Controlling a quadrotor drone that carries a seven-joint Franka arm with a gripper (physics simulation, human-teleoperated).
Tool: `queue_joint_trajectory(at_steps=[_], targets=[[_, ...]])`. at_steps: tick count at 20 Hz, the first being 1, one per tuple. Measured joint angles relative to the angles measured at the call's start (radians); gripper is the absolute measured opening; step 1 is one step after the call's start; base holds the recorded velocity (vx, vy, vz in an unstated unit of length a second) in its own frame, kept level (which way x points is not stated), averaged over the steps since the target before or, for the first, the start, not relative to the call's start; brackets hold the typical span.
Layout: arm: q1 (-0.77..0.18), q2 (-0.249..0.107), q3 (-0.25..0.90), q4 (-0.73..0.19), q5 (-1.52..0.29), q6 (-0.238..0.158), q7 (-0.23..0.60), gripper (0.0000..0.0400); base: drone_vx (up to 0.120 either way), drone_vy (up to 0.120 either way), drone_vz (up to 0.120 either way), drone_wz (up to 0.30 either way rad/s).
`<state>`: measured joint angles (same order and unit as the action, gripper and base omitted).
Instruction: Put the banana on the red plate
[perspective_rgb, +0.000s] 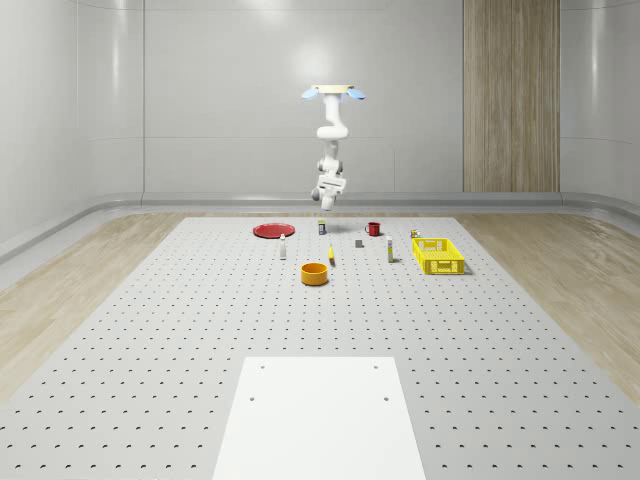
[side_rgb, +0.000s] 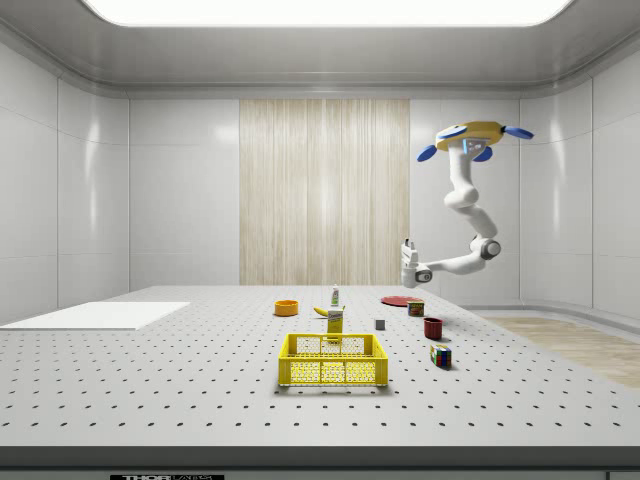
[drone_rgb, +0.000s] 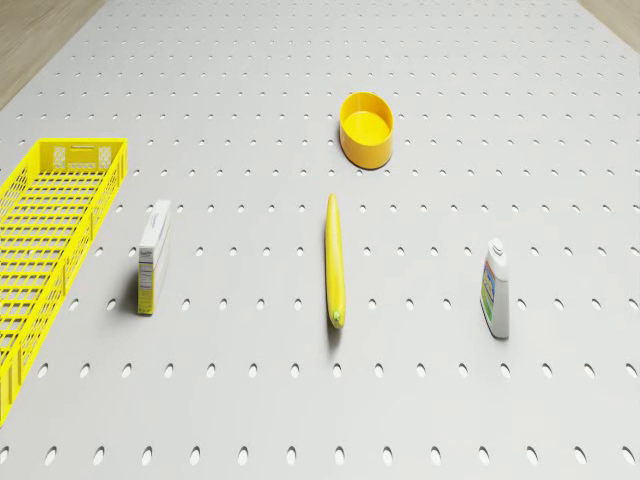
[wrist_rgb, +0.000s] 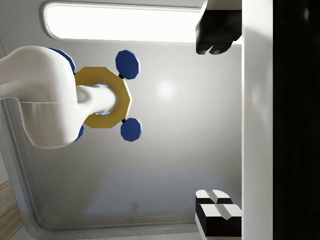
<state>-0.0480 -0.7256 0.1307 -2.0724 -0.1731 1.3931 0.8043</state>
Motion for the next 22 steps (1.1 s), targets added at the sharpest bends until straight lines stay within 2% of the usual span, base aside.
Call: queue_joint_trajectory(at_steps=[4, 7, 10, 13, 15, 17, 20, 22], targets=[[-0.037, -0.009, 0.116, -0.034, -0.165, 0.008, 0.024, 0.04, 0.12, -0.12, 0.0, 0.0], [-0.084, -0.025, 0.254, -0.102, -0.369, 0.018, 0.057, 0.04, 0.12, -0.093, 0.0, 0.0], [-0.156, -0.055, 0.435, -0.235, -0.655, 0.031, 0.118, 0.04, 0.12, 0.0, -0.04, 0.0], [-0.259, -0.097, 0.626, -0.426, -0.994, 0.031, 0.219, 0.04, 0.12, 0.0, -0.12, 0.0], [-0.351, -0.127, 0.739, -0.553, -1.214, 0.011, 0.305, 0.04, 0.12, 0.0, -0.12, 0.0], [-0.457, -0.154, 0.833, -0.654, -1.403, -0.027, 0.396, 0.04, 0.12, 0.0, -0.12, 0.0], [-0.617, -0.193, 0.939, -0.747, -1.602, -0.098, 0.516, 0.04, 0.12, 0.0, -0.12, 0.0], [-0.709, -0.217, 0.989, -0.781, -1.685, -0.141, 0.578, 0.04, 0.0, 0.0, -0.12, 0.0]])
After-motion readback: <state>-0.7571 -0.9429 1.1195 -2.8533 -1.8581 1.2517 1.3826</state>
